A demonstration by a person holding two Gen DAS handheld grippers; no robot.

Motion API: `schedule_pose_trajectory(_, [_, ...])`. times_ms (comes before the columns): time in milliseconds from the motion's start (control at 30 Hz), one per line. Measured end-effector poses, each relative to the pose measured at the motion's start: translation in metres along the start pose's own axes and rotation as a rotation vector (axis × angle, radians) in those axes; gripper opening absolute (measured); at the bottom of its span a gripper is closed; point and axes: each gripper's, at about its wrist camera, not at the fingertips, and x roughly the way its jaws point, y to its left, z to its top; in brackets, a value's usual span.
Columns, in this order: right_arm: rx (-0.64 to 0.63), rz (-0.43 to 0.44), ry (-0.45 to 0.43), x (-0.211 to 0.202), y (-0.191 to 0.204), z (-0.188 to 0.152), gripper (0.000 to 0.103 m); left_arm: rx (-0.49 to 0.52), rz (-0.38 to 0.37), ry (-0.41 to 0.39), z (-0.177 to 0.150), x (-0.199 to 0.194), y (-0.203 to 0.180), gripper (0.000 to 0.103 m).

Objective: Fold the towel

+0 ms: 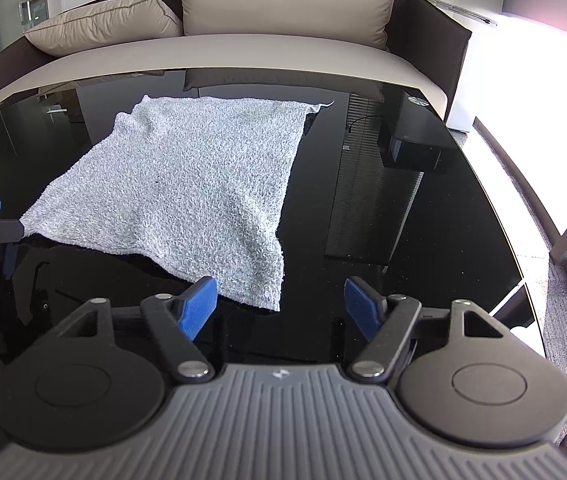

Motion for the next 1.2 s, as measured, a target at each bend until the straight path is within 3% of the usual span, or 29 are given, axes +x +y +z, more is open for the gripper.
schedule_pose_trajectory(133, [0.013,0.003,0.007,0.0012,-0.0021,0.0001,0.073,0.005,-0.017,0.014,-0.0011,0.0039,-0.0017,0.050])
schedule_pose_trajectory(167, [0.012,0.006,0.007,0.0012,-0.0019,0.0000,0.072,0.006,-0.022,0.018,-0.0014,0.0049,-0.0021,0.043])
schedule_pose_trajectory(267, [0.007,0.023,0.016,0.0027,-0.0008,-0.0004,0.058,0.014,-0.034,0.024,-0.0019,0.0067,-0.0039,0.031])
schedule_pose_trajectory(400, [0.006,0.027,0.025,0.0045,0.0004,-0.0007,0.052,0.013,-0.030,0.023,-0.0026,0.0072,-0.0040,0.028])
schedule_pose_trajectory(667, [-0.001,0.036,0.031,0.0066,0.0026,-0.0019,0.025,0.021,-0.006,0.025,-0.0028,0.0064,-0.0046,0.015])
schedule_pose_trajectory(733, [0.005,0.037,0.031,0.0065,0.0017,-0.0019,0.014,0.018,-0.005,0.026,-0.0025,0.0064,-0.0039,0.013])
schedule_pose_trajectory(900, [-0.004,0.042,0.031,0.0065,0.0030,-0.0020,0.009,0.026,-0.009,0.026,-0.0022,0.0056,-0.0053,0.007])
schedule_pose_trajectory(1200, [0.007,0.049,0.017,0.0036,0.0014,-0.0015,0.004,0.023,-0.013,0.025,-0.0018,0.0046,-0.0059,0.005])
